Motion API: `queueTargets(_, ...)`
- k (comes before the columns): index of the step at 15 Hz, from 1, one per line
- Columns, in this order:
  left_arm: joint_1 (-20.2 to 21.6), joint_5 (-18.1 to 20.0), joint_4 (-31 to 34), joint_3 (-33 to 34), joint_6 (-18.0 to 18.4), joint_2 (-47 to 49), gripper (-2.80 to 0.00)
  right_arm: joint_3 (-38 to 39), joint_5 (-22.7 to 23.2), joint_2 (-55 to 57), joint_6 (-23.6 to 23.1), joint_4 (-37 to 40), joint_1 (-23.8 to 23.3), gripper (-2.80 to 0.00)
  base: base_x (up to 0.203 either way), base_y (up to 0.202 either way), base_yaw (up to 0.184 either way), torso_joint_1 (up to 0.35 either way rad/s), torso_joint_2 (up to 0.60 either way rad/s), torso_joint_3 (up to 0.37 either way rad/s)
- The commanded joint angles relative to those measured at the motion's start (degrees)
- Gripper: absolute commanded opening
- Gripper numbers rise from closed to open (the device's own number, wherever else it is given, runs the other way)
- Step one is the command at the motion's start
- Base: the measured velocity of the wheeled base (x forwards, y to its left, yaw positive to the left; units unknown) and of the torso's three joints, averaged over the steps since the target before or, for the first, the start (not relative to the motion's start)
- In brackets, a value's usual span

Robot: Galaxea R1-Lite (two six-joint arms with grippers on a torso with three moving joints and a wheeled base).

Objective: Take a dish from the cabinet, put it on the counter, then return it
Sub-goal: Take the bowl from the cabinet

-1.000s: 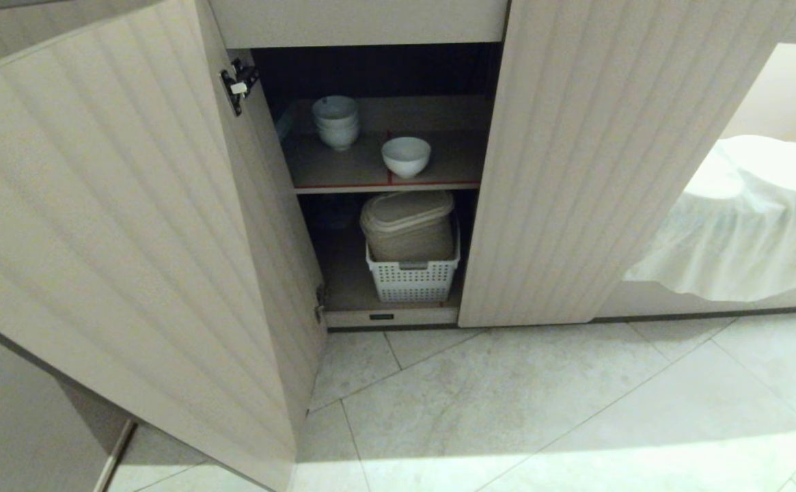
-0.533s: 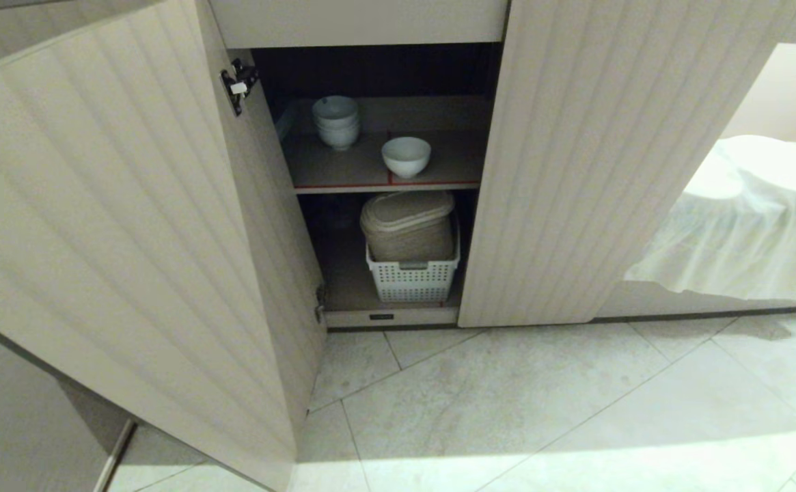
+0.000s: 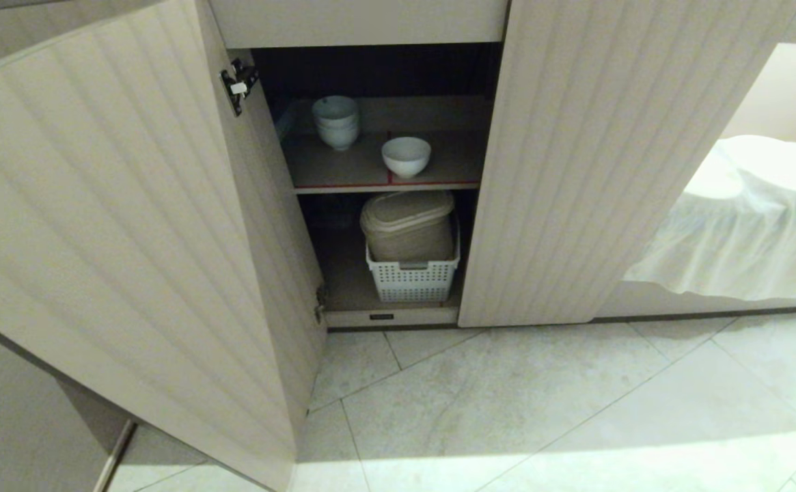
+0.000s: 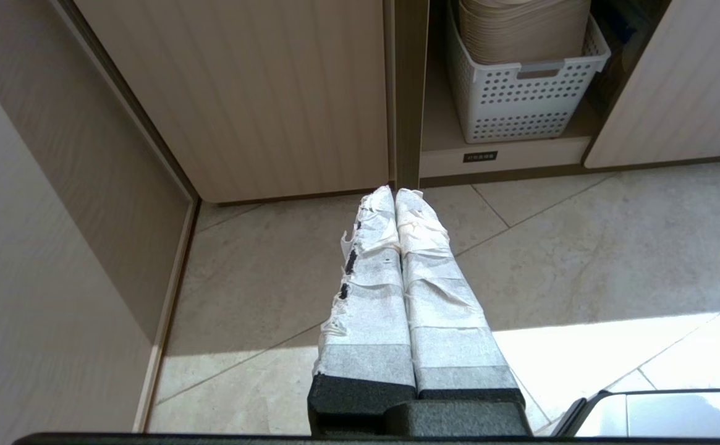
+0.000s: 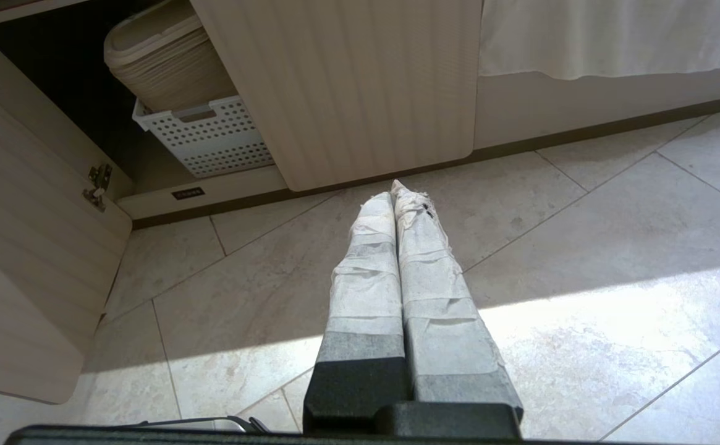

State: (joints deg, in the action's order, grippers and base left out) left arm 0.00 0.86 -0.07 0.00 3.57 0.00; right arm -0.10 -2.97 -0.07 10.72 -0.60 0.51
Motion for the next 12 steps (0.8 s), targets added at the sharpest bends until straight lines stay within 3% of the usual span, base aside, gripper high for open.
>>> queueTargets(1,0.00,0.02,-0.01,0.00,0.03,0.00,-2.80,0.01,-0.01,0.07,0.09,-0.02,0.02,-2.80,0.000,0.000,0.000,0.000,0.00,0.000)
queueTargets(6,0.00,0.02,-0.01,0.00,0.03,0.00,-2.80,-0.04,-0.01,0.07,0.10,-0.02,0.02,-2.80,0.000,-0.019,0.000,-0.001,0.00,0.001)
queueTargets(12,0.00,0.02,-0.01,0.00,0.03,0.00,-2.80,-0.03,-0.01,0.07,0.10,-0.02,0.02,-2.80,0.000,-0.190,0.001,0.002,0.00,0.004)
